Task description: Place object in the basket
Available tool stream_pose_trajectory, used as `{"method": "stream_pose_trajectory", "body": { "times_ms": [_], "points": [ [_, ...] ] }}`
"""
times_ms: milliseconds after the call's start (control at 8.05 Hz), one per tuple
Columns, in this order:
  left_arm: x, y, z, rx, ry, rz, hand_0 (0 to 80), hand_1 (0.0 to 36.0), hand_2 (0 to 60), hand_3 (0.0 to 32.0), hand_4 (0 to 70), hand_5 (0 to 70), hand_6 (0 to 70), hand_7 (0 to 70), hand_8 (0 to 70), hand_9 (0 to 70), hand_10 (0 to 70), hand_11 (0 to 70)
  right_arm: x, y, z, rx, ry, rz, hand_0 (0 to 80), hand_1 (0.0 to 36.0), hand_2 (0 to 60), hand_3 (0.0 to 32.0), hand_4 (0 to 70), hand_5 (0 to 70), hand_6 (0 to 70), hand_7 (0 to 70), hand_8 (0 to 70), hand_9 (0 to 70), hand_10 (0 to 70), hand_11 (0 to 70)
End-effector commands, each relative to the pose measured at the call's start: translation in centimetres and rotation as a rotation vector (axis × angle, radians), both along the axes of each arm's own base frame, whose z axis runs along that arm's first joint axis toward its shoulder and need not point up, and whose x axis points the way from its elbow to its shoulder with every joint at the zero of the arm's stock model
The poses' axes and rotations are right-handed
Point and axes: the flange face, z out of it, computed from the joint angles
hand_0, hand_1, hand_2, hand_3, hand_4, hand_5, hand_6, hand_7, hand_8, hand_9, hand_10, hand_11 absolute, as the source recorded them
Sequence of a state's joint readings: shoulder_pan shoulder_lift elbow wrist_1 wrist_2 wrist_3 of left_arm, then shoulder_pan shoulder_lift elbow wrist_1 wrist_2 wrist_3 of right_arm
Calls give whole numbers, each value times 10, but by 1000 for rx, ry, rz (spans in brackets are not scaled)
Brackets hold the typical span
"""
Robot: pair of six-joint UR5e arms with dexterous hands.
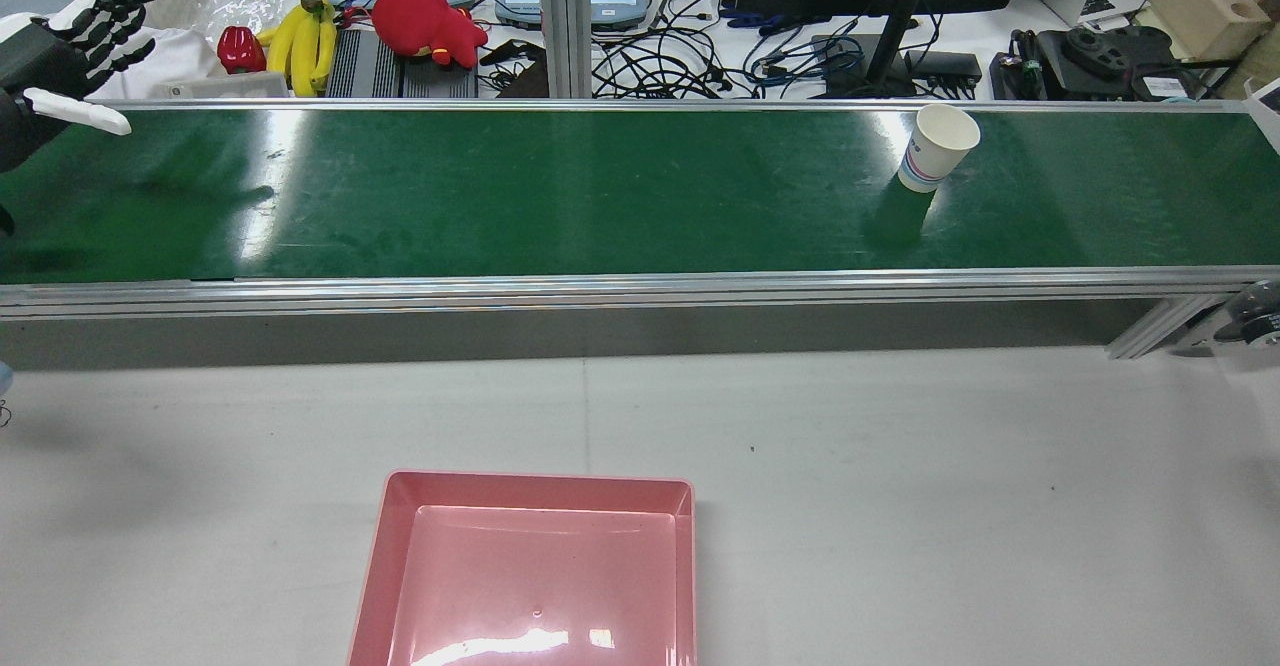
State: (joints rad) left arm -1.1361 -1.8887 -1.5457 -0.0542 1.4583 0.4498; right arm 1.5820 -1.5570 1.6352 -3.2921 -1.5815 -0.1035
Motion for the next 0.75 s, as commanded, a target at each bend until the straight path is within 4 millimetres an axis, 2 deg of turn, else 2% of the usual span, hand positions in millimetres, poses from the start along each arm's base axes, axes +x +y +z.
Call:
{"method": "stream_pose_trajectory", "body": {
  "times_ms": [0, 621],
  "points": [
    [0, 0, -3, -5, -5, 4, 538, 123, 0, 44, 0, 235, 0, 0, 0, 0, 26, 58, 0, 1, 1, -1, 1, 0, 0, 0, 0, 0, 0, 0, 0, 0, 0, 0, 0, 0],
    [3, 3, -2, -10, -13, 25, 537, 121, 0, 52, 0, 227, 0, 0, 0, 0, 25, 56, 0, 0, 0, 0, -1, 0, 0, 0, 0, 0, 0, 0, 0, 0, 0, 0, 0, 0]
  ]
}}
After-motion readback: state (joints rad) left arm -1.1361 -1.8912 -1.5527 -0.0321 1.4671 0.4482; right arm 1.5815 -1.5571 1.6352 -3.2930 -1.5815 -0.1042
